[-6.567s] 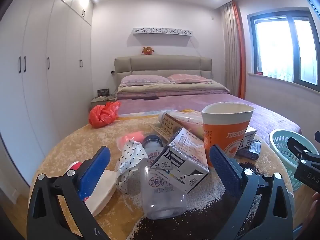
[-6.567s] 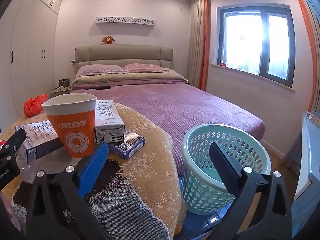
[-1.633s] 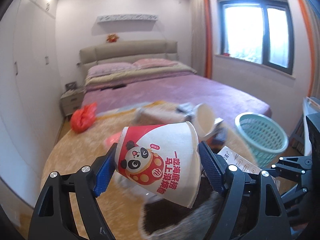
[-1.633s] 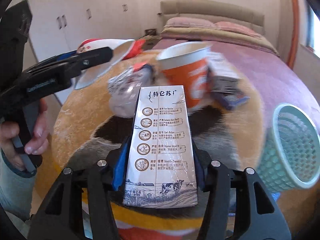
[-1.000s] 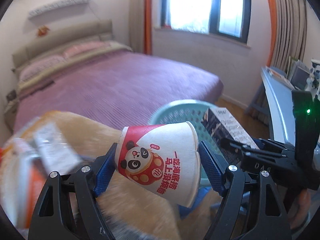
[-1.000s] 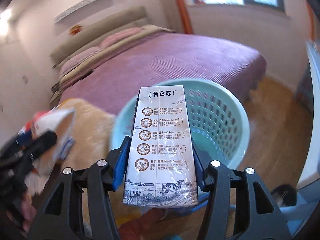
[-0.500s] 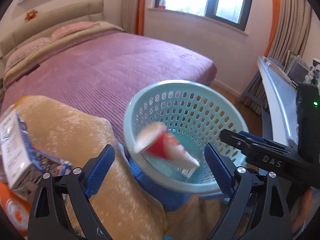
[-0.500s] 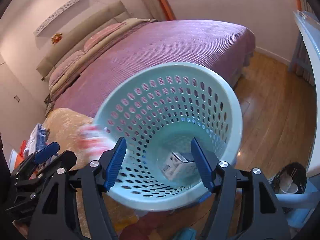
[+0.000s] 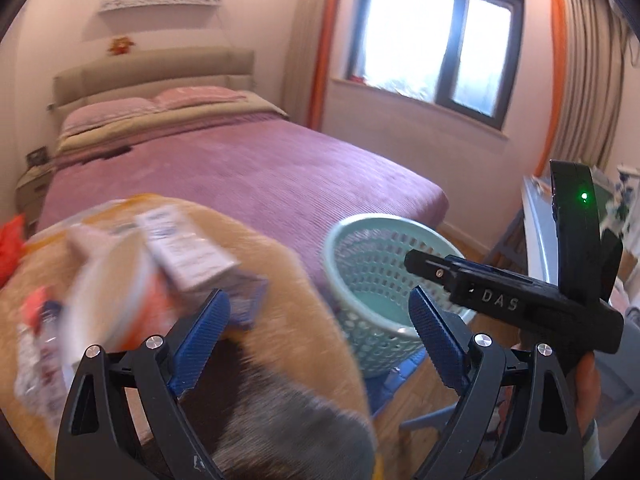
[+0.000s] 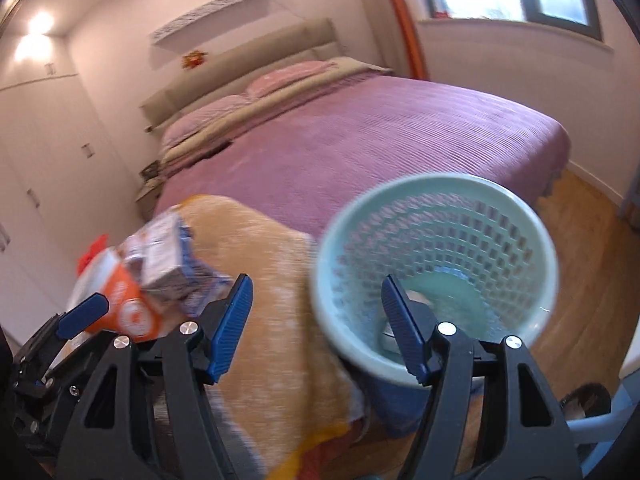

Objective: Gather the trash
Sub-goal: 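Move both tools back over the rug toward the remaining trash, then grasp the orange paper cup with the right tool while the left tool approaches the plastic bottle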

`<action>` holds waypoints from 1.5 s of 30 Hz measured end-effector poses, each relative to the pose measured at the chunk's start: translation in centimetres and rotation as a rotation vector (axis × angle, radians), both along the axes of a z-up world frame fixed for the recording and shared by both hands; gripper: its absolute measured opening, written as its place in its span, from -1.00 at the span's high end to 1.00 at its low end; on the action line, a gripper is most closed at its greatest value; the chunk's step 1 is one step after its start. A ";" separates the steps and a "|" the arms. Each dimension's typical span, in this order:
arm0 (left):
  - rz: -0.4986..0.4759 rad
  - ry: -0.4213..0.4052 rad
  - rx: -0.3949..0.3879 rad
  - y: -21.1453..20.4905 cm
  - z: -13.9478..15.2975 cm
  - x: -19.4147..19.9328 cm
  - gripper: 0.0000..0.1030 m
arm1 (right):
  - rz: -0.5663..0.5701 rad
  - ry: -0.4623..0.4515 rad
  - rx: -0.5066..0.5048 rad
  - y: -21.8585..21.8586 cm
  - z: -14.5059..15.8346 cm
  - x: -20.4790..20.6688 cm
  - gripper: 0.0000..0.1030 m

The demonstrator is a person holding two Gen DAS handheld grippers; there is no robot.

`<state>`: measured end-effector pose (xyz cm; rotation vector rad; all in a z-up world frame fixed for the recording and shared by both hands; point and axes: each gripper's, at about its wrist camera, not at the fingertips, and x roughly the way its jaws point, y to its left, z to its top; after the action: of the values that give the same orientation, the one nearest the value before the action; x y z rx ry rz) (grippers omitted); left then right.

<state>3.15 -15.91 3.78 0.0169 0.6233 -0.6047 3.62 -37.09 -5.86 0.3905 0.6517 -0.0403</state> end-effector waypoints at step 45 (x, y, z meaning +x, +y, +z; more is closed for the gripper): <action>0.330 0.227 0.052 16.6 -7.0 4.2 -0.69 | 0.489 0.028 -0.099 15.9 -2.7 0.1 -0.22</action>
<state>7.40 0.70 -3.19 -0.1060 0.8417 -0.2722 3.76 -21.20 -8.60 0.1274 0.7553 0.3866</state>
